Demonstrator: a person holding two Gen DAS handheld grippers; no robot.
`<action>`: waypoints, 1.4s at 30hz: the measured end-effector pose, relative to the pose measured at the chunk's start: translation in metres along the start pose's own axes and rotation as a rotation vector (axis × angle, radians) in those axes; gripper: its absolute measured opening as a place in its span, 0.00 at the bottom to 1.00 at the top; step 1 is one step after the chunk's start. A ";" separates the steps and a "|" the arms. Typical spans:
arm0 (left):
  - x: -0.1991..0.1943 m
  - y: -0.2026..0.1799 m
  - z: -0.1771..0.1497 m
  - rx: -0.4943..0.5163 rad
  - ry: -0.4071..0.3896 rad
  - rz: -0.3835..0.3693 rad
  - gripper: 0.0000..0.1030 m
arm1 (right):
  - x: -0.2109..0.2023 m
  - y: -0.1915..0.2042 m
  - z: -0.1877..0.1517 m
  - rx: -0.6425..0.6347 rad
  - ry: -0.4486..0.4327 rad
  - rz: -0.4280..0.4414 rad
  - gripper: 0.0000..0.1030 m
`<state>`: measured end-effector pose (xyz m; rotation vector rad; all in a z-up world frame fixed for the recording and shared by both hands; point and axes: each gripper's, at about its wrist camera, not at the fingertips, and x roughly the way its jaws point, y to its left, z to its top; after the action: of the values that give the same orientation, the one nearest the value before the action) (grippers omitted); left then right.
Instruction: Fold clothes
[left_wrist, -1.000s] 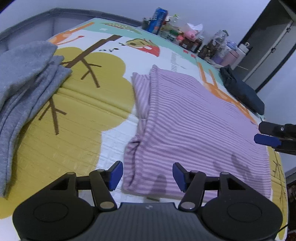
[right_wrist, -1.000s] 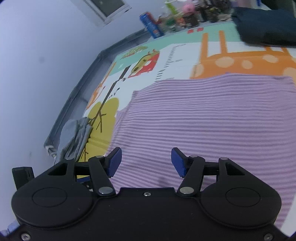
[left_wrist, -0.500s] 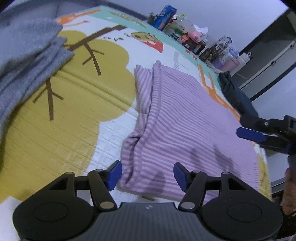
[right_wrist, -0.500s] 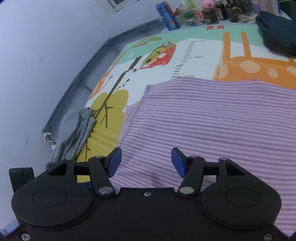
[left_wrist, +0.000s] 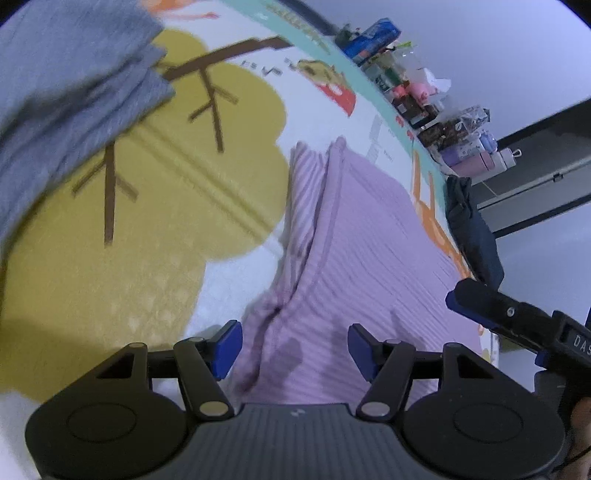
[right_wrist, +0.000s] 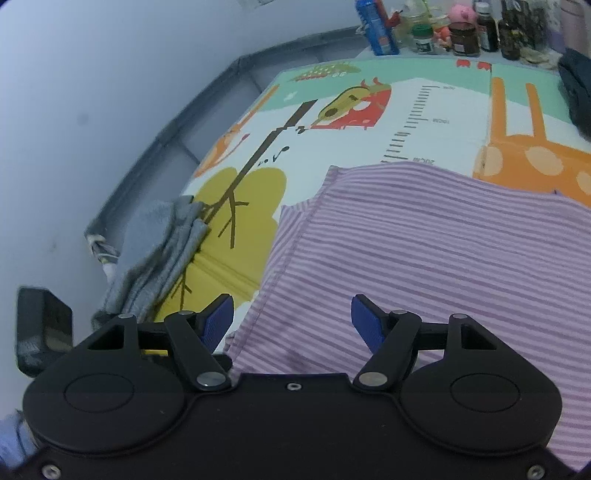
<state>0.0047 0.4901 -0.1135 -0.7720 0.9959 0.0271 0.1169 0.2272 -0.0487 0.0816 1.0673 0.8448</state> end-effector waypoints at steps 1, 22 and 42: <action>0.000 -0.003 0.004 0.030 -0.001 0.008 0.65 | 0.001 0.001 0.001 0.003 -0.001 0.001 0.67; 0.023 -0.035 0.001 0.340 0.088 0.050 0.62 | 0.006 -0.006 -0.001 0.038 -0.011 -0.003 0.67; 0.032 -0.032 0.009 0.360 0.168 0.027 0.34 | 0.056 0.025 0.050 -0.102 0.090 -0.117 0.67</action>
<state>0.0406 0.4618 -0.1169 -0.4351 1.1318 -0.1920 0.1543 0.2972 -0.0529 -0.1046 1.1009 0.8011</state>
